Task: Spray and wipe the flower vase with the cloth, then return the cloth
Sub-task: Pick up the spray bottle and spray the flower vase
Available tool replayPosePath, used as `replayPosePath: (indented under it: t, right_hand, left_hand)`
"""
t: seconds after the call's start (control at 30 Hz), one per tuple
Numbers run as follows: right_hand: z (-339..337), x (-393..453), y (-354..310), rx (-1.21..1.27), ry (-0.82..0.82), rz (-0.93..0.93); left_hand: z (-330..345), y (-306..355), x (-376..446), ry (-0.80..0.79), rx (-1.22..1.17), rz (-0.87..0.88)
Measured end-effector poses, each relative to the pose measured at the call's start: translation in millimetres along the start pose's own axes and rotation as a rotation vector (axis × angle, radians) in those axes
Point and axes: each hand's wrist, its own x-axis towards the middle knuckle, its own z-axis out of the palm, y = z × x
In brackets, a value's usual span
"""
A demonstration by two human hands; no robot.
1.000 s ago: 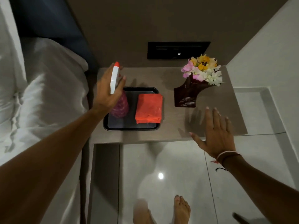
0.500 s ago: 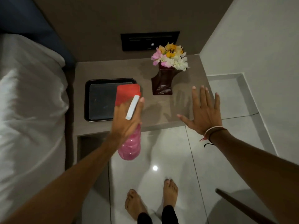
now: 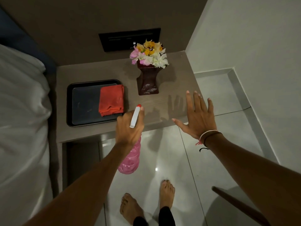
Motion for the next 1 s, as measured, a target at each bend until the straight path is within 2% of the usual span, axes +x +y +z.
replayPosePath:
  t: [0.23, 0.33, 0.5, 0.63, 0.73, 0.87, 1.0]
  right_hand:
    - [5.0, -1.4, -7.4, 0.005, -0.013, -0.024]
    - [8.2, -0.4, -16.0, 0.025, -0.029, -0.032]
    - [8.9, 2.6, -26.0, 0.039, -0.041, -0.055]
    - [10.3, 6.8, -37.4, 0.057, -0.038, -0.086]
    - [13.5, 9.6, -54.7, 0.083, -0.023, -0.126]
    - [16.9, 18.9, -88.4, 0.129, -0.030, -0.186]
    - [14.6, 39.9, -128.6, 0.166, -0.012, -0.269]
  left_hand:
    - [-8.4, -5.8, 3.5, 0.030, 0.003, 0.037]
    - [-13.8, -7.4, 2.5, -0.018, 0.016, 0.016]
    - [-42.9, 1.0, 3.7, -0.013, -0.087, -0.025]
    - [-91.0, 3.8, 26.3, 0.095, -0.085, 0.088]
    - [-129.8, 4.6, 59.7, 0.259, -0.136, 0.184]
    - [-160.1, -6.4, 104.7, 0.383, -0.098, 0.187]
    - [-166.7, -28.3, 139.4, 0.449, -0.182, 0.196]
